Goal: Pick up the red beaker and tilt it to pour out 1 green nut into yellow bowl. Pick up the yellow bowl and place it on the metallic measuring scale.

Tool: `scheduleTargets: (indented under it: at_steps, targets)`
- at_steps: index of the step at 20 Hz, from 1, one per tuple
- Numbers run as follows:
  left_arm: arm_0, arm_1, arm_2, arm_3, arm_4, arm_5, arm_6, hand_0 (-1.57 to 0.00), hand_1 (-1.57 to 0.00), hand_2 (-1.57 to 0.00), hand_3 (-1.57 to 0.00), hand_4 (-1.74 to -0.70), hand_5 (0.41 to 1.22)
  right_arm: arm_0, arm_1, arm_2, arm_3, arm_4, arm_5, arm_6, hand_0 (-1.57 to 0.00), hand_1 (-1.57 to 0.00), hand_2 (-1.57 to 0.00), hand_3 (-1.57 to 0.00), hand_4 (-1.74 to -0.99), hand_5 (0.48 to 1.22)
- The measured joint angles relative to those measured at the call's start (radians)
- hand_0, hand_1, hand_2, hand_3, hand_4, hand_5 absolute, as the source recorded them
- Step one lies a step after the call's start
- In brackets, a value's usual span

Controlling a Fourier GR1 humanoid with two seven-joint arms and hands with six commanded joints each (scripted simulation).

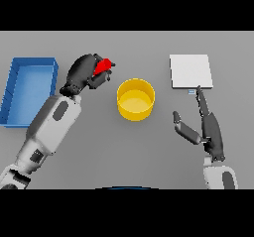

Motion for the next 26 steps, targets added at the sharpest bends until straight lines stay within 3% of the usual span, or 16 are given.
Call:
scheduleTargets:
  at_steps: [4,7,9,10,14,19,26]
  targets:
    - [-0.088,0.049,-0.145,0.032,-0.164,-0.038,0.054,-1.57,-1.57,-1.57,-1.57,-1.74,1.161,0.014,0.008,0.008,-0.021,-0.001,0.002,0.015,0.00,0.00,0.00,0.00,-1.267,0.698]
    - [-0.130,0.073,-0.224,0.058,-0.239,-0.066,0.042,-1.57,-1.57,-1.57,-1.57,-1.74,1.190,0.017,0.006,0.011,-0.019,0.004,0.005,0.021,0.00,0.00,0.00,0.00,-1.274,0.704]
    - [-0.164,0.085,-0.267,0.077,-0.283,-0.090,0.039,-1.57,-1.57,-1.57,-1.57,-1.65,1.201,0.032,0.012,0.024,-0.026,0.015,0.005,-0.003,0.00,0.00,0.00,0.00,-1.284,0.705]
    - [-0.190,0.099,-0.291,0.076,-0.301,-0.124,0.031,-1.57,-1.57,-1.57,-1.57,-1.67,1.205,0.013,0.020,0.021,-0.020,0.010,0.000,0.019,0.00,0.00,0.00,0.00,-1.283,0.702]
    - [-0.274,0.119,-0.392,0.109,-0.363,-0.225,-0.007,-1.57,-1.57,-1.57,-1.28,-1.70,1.215,0.022,0.028,0.006,-0.006,-0.026,0.007,-0.019,0.00,0.00,0.00,0.00,-1.292,0.678]
    - [-0.381,0.098,-0.530,0.185,-0.444,-0.285,-0.095,-1.57,-1.57,-1.57,-1.47,-1.73,1.219,0.012,0.047,-0.007,0.010,-0.053,0.003,-0.020,0.00,0.00,0.00,0.00,-1.291,0.648]
    - [-0.474,0.089,-0.708,0.244,-0.556,-0.357,-0.138,-1.57,-1.57,-1.57,-1.55,-1.74,1.221,0.028,0.040,-0.015,0.010,-0.043,-0.010,-0.029,0.00,0.00,0.00,0.00,-1.286,0.618]
